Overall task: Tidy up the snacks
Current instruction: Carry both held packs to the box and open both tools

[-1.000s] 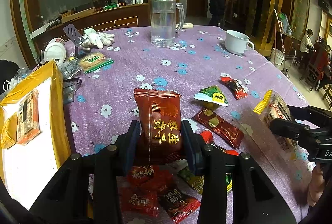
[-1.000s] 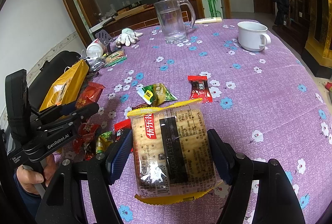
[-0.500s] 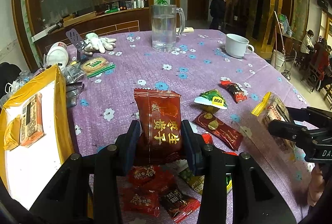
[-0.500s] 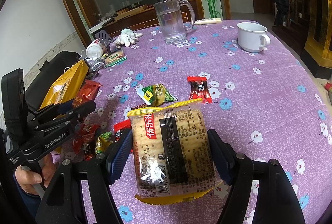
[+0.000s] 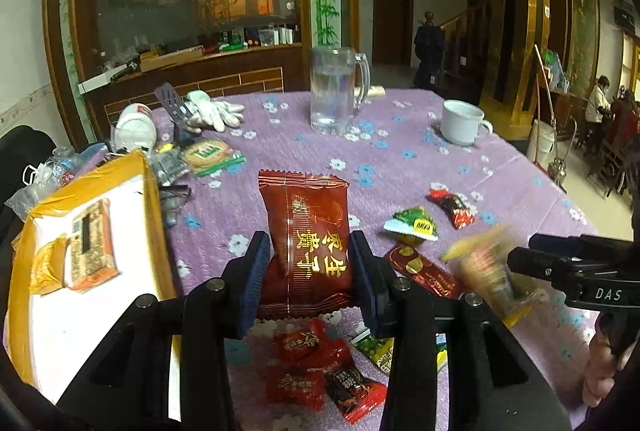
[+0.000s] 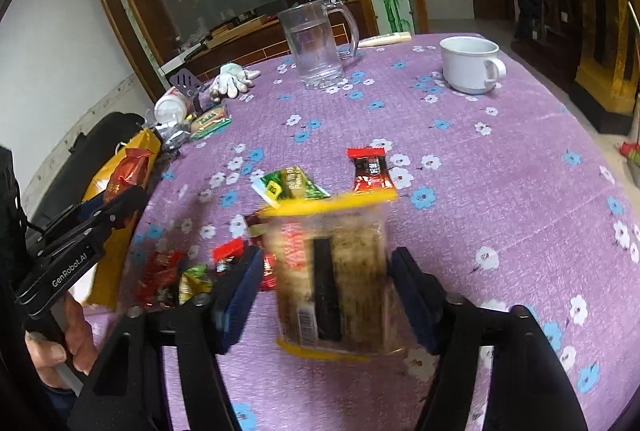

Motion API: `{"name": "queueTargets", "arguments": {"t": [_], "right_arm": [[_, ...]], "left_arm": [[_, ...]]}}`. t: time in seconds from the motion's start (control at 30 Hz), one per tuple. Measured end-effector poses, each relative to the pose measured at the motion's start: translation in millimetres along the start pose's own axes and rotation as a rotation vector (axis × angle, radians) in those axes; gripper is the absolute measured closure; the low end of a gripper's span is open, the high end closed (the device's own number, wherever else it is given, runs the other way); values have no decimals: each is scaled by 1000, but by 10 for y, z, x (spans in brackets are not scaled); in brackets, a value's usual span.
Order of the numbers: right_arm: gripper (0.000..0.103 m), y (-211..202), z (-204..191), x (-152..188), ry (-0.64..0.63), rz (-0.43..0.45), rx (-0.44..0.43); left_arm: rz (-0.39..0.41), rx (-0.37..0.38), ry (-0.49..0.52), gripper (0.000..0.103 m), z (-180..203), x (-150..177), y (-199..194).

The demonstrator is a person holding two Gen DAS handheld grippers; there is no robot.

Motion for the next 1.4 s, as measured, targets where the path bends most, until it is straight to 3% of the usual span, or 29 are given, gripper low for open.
{"name": "queueTargets", "arguments": {"t": [0.1,0.27,0.37,0.43,0.6,0.7,0.77,0.93,1.07,1.17,1.4], "right_arm": [[39,-84,-124,20,-4,8,-21],[39,-115,-230,28,-49,22,52],[25,-37,-189,21,-73,-14,94],[27,91,-158,52,-84,-65,128],[26,369,-65,117,-119,-109,330],[26,532,-39,162,-93,-154,333],[28,620,-45,212,-135,-156,394],[30,571,6,178,-101,-126,411],[31,368,-123,49,-38,-89,305],[31,182,-521,-74,-70,-37,207],[31,222,-1687,98,-185,-126,-57]], "left_arm": [[13,-2,-14,65,-81,-2,-93],[-1,11,-61,65,-257,112,-159],[-3,-4,-87,65,-413,181,-212],[2,-11,-113,65,-518,208,-258],[6,-39,-167,65,-779,293,-325],[4,-63,-191,64,-932,358,-386],[3,-73,-207,64,-1027,396,-414],[-8,-106,-261,64,-1309,543,-465],[-33,-133,-319,64,-1580,708,-453],[-65,-149,-366,64,-1759,831,-426],[-165,-171,-425,64,-2001,1107,-244]]}}
Point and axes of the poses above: each gripper's, at about its wrist camera, not at the fingertips, and y roughly the way its jaws point, z to its right, x to its underside, the point moved 7 cm from there along y, roughly the way its jaws point, and after that the axes turned 14 degrees about y, right-handed, at the moved point
